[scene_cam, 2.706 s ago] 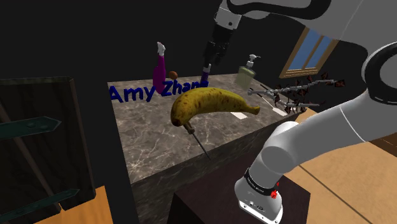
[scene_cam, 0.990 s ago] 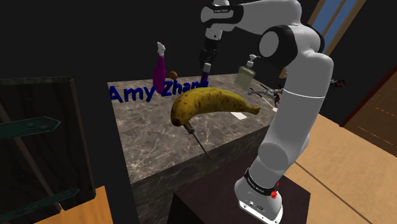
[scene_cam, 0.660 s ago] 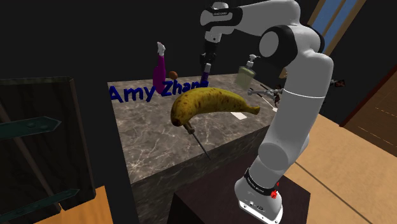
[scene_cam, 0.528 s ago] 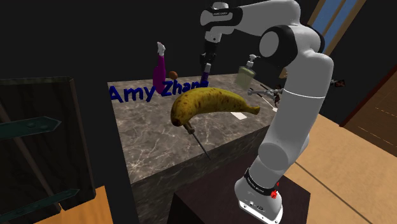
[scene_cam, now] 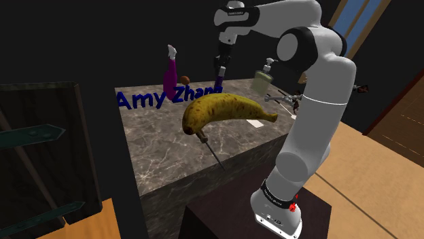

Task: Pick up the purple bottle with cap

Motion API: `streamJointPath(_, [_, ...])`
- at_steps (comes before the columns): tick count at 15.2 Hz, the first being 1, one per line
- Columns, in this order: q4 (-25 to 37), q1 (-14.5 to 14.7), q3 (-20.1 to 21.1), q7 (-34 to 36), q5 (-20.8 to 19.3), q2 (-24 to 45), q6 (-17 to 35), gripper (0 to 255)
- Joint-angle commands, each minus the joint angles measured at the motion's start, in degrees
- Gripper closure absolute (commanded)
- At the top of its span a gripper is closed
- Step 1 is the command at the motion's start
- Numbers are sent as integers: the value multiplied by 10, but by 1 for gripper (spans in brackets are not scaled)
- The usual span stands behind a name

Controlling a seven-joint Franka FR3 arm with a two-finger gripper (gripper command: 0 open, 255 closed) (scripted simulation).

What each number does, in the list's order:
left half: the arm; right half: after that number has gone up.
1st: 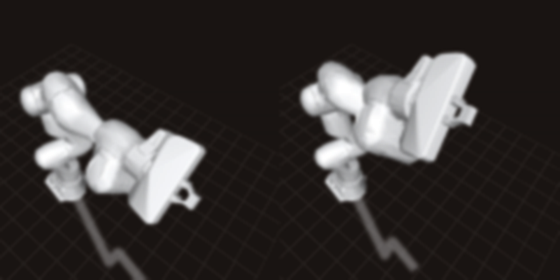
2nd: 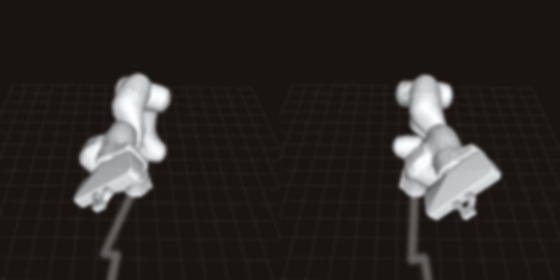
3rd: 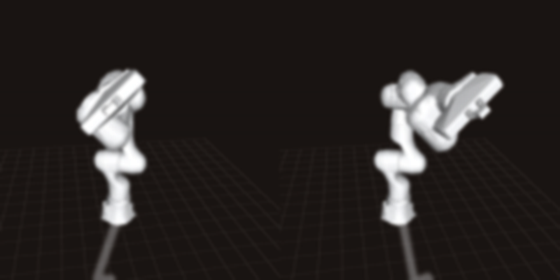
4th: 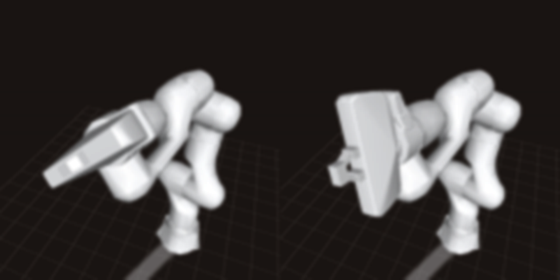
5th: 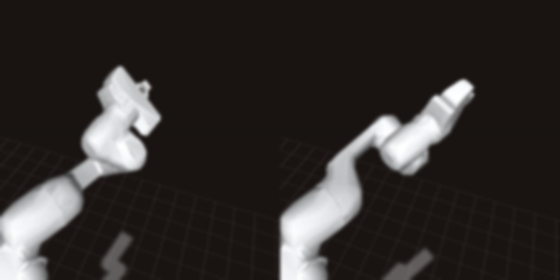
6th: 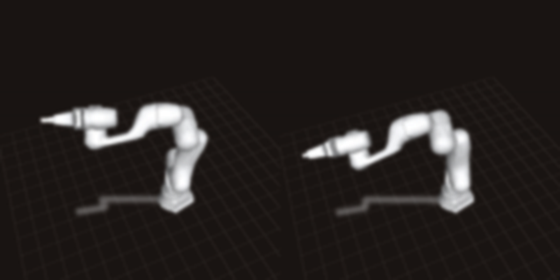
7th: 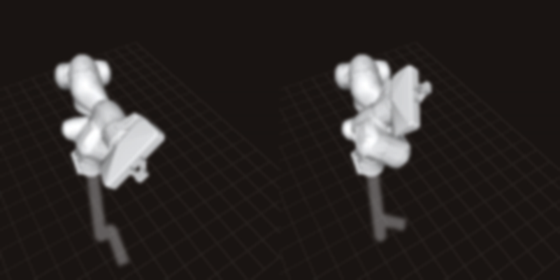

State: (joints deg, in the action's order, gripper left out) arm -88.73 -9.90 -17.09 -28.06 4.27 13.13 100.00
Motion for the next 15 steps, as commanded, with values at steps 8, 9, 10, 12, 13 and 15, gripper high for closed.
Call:
streamJointPath(8, [80, -4, -1, 0, 2, 8, -72, 255])
streamJointPath(9, [90, -5, -2, 0, 2, 10, -80, 255])
streamJointPath(10, [100, -6, -2, 0, 3, 12, -89, 255])
streamJointPath(12, [122, -7, -2, 0, 4, 16, -106, 255])
streamJointPath(13, [133, -8, -2, -1, 5, 19, -115, 255])
streamJointPath(15, [135, -8, -2, -1, 5, 19, -116, 255])
